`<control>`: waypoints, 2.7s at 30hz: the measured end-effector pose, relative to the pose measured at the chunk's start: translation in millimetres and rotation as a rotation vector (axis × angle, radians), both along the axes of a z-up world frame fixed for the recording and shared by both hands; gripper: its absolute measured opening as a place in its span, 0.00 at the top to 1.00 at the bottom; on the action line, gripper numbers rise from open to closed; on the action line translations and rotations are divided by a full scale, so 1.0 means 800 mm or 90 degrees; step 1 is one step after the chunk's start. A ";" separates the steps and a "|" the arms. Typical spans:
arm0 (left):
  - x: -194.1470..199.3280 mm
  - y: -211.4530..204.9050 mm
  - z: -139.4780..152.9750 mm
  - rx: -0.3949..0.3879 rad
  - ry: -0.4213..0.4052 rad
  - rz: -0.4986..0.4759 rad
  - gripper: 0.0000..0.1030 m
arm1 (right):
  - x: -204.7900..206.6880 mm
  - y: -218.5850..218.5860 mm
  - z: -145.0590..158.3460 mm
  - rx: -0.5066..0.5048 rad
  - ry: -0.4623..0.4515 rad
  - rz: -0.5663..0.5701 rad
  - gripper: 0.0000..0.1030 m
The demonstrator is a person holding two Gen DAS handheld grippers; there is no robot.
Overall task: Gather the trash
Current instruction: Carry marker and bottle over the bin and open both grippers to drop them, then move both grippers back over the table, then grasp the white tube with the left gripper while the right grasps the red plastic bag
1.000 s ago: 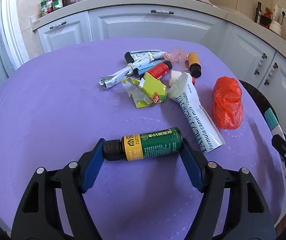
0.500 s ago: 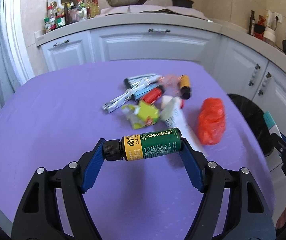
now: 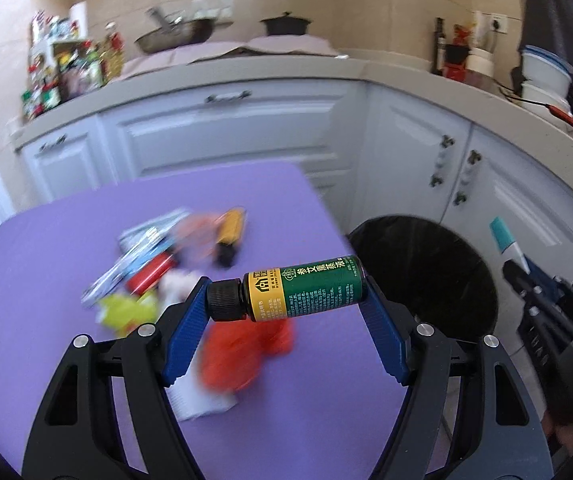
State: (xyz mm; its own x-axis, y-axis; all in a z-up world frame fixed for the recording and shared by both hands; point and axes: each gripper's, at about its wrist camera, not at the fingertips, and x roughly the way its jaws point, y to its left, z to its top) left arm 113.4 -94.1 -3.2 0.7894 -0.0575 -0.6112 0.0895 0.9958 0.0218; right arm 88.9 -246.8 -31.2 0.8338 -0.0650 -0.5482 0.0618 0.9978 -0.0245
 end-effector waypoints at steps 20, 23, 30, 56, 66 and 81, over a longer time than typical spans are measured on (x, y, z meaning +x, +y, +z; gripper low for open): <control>0.125 -0.147 -0.061 0.085 0.081 -0.060 0.29 | 0.090 -0.086 -0.048 0.037 0.038 -0.039 0.82; 0.130 -0.148 -0.067 0.088 0.096 -0.060 0.25 | 0.093 -0.090 -0.053 0.039 0.039 -0.046 0.67; 0.122 -0.136 -0.058 0.077 0.083 -0.048 0.24 | 0.083 -0.096 -0.046 0.046 0.031 -0.060 0.65; -0.017 0.066 -0.026 0.049 0.062 0.086 0.24 | -0.012 0.018 -0.006 0.055 0.027 0.035 0.65; -0.034 0.112 -0.065 0.024 0.124 0.115 0.24 | -0.028 0.064 -0.012 0.051 0.042 0.079 0.65; -0.027 0.116 -0.080 -0.009 0.139 0.100 0.33 | -0.028 0.077 -0.012 0.049 0.048 0.088 0.62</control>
State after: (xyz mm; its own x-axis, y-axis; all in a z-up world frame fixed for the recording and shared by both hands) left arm 91.7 -1.6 -67.1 0.6387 0.0456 -0.7681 -0.0657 0.9978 0.0046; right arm 66.4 -185.0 -40.4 0.7884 0.0916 -0.6084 -0.0746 0.9958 0.0533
